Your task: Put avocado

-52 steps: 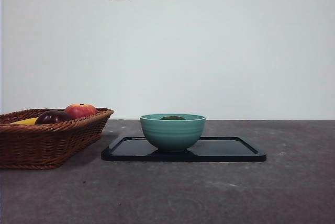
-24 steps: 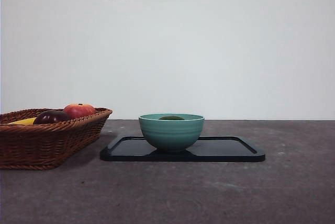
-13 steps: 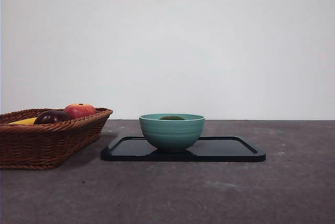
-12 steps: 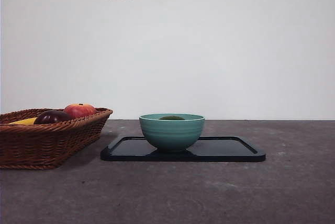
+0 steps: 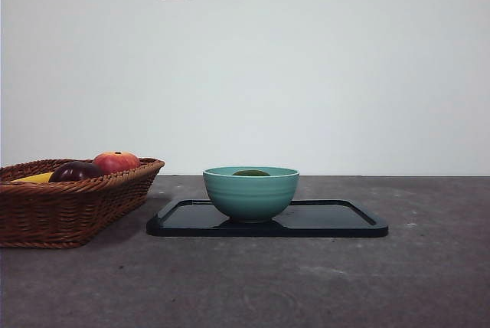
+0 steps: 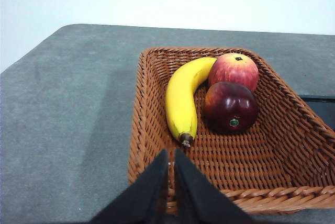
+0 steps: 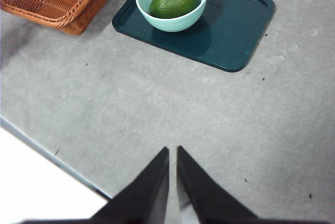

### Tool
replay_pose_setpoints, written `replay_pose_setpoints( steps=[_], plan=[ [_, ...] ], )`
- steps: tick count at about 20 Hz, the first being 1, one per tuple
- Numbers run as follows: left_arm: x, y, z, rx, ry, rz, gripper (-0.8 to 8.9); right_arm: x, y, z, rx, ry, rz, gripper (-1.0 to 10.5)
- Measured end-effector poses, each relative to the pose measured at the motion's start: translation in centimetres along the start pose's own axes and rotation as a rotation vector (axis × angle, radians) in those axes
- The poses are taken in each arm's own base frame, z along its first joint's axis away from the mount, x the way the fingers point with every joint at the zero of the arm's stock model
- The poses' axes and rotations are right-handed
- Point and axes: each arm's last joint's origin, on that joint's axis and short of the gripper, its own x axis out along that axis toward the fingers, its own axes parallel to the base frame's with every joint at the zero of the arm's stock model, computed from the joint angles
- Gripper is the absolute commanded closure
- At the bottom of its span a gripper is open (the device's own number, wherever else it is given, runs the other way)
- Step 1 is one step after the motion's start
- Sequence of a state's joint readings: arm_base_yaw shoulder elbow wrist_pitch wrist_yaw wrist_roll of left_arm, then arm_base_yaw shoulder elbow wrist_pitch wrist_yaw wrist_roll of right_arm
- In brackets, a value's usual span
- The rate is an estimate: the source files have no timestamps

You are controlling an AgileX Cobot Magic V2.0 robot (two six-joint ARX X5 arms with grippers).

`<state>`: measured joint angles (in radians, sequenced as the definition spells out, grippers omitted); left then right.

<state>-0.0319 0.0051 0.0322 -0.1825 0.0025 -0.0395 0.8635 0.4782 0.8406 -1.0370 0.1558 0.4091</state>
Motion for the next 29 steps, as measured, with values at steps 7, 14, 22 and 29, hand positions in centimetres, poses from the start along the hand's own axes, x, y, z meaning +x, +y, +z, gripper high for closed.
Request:
replay_pose_setpoints(
  steps=[7, 14, 22, 29],
  plan=[
    [0.0, 0.0, 0.0, 0.0, 0.0, 0.0, 7.94, 2.2, -3.3, -1.2, 0.12, -0.337, -0.333, 9.3],
    [0.0, 0.0, 0.0, 0.0, 0.0, 0.0, 7.94, 9.4, -8.1, -7.0, 0.098, -0.614, -0.431, 9.3],
    [0.0, 0.0, 0.0, 0.0, 0.0, 0.0, 7.94, 10.6, -9.6, -9.3, 0.047, -0.559, -0.547, 9.3],
    [0.0, 0.0, 0.0, 0.0, 0.0, 0.0, 7.94, 10.3, -9.6, -9.3, -0.036, -0.566, -0.567, 9.3]
  ],
)
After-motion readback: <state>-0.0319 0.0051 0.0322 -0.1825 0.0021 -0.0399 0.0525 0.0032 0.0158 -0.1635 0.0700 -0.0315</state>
